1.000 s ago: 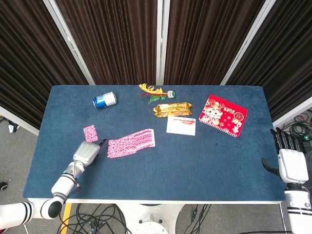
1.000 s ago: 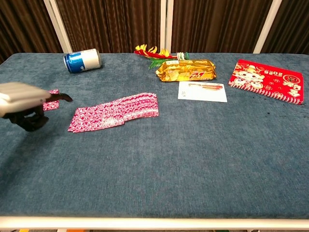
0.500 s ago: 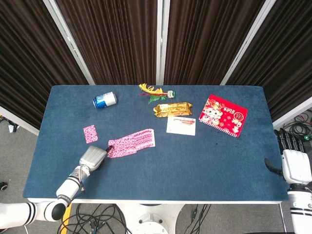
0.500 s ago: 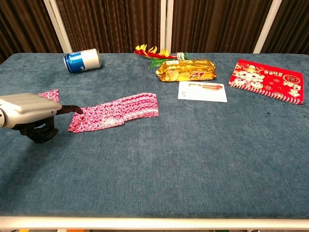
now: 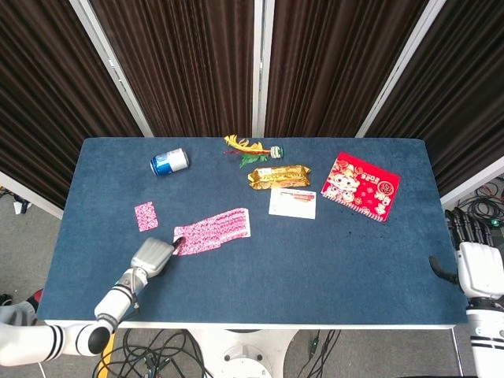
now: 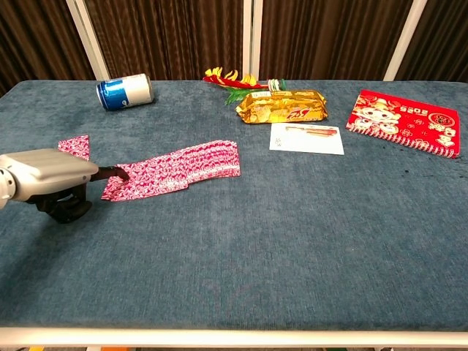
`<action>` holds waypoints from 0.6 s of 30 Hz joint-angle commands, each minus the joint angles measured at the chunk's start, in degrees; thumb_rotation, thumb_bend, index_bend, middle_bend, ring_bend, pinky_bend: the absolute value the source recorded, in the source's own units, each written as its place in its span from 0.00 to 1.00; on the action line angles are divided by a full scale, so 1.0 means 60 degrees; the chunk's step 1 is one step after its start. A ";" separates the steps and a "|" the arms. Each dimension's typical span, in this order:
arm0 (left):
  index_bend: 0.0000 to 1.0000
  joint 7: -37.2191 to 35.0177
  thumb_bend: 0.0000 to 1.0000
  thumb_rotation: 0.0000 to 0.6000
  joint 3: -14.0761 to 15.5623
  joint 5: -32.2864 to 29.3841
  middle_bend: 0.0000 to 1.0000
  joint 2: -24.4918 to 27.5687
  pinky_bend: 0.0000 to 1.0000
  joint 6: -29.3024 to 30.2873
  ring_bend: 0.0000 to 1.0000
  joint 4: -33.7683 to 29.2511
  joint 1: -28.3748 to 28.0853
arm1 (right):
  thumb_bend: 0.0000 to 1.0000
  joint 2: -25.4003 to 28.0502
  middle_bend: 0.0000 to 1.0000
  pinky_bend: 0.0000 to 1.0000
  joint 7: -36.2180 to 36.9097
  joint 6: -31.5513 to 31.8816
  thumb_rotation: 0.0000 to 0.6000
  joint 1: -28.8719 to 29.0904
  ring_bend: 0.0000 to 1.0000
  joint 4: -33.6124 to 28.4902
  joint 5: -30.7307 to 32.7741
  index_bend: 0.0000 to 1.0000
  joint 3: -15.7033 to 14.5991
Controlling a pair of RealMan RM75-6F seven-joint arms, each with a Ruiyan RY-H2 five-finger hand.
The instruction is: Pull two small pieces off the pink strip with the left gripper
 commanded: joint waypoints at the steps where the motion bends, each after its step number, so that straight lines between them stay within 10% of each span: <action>1: 0.07 0.0045 0.61 1.00 0.0112 -0.0010 0.87 0.0097 0.86 0.0147 0.88 -0.0148 0.0067 | 0.21 -0.0025 0.00 0.00 0.0027 -0.0023 1.00 0.0008 0.00 0.0030 -0.0008 0.00 -0.0008; 18: 0.08 -0.0058 0.61 1.00 0.0907 -0.0171 0.87 0.0761 0.86 0.0971 0.88 -0.0954 0.0881 | 0.21 -0.0045 0.00 0.00 0.0148 0.0036 1.00 -0.0011 0.00 0.0074 -0.0162 0.00 -0.0025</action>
